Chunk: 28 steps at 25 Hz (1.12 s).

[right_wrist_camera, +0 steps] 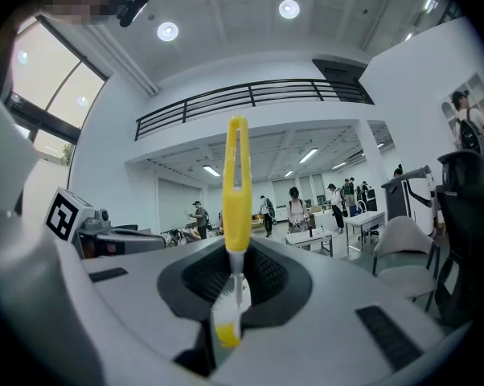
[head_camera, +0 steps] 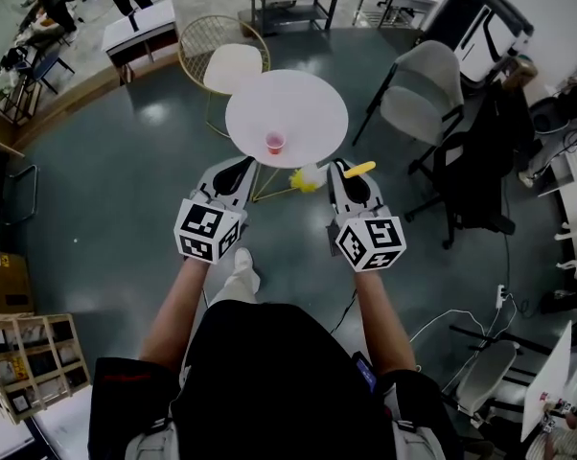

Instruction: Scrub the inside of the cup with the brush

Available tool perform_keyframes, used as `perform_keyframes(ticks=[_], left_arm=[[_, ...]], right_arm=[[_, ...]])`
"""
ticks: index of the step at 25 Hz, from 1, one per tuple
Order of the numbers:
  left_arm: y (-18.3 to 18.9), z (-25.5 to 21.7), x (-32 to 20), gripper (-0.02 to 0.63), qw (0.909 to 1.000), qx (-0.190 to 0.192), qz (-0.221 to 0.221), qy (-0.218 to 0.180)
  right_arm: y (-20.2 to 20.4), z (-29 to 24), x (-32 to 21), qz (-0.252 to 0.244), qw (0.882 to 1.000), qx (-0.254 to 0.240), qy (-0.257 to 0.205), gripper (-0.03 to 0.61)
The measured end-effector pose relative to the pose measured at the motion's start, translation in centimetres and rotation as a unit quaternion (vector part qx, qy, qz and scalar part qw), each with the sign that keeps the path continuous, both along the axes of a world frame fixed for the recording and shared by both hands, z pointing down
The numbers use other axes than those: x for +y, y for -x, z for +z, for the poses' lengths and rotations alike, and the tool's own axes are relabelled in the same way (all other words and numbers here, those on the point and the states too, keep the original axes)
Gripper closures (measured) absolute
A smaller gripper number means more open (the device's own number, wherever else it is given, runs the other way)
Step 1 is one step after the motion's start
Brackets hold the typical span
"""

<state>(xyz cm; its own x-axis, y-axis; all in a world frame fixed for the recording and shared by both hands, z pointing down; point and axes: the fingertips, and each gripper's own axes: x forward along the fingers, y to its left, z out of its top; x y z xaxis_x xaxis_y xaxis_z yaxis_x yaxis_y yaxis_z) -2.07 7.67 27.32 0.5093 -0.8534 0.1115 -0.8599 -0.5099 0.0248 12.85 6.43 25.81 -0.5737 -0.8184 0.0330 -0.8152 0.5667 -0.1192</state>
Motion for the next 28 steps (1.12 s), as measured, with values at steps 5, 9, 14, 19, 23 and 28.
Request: perform_keyframes(ticks=[5,9,14,19,23,28], left_arm=[[0.9,0.0,-3.1,0.600,0.9999,0.001,0.009,0.005],[1.7,0.0,-5.5,0.600,0.9998,0.000,0.016,0.009],[4.1,0.3,-8.2,0.598,0.9997,0.000,0.022,0.015],[6.5,0.7,-10.9,0.600,0.9993,-0.001,0.029,0.022],[7.8,1.2,-12.6,0.598,0.9989,0.001,0.037,0.027],[8.9,1.4,-14.4,0.600,0.9983,0.001,0.050,0.031]], right_arm=[[0.8,-0.1,-3.1,0.011,1.000,0.001,0.005,0.531],[1.9,-0.2,-5.8,0.013,1.000,0.003,0.007,0.531],[4.0,-0.1,-8.5,0.018,1.000,0.011,0.012,0.531],[5.7,0.0,-10.9,0.029,0.999,0.018,0.017,0.531],[6.9,0.2,-12.6,0.039,0.999,0.018,0.020,0.531],[7.9,0.1,-14.5,0.048,0.998,0.019,0.023,0.531]])
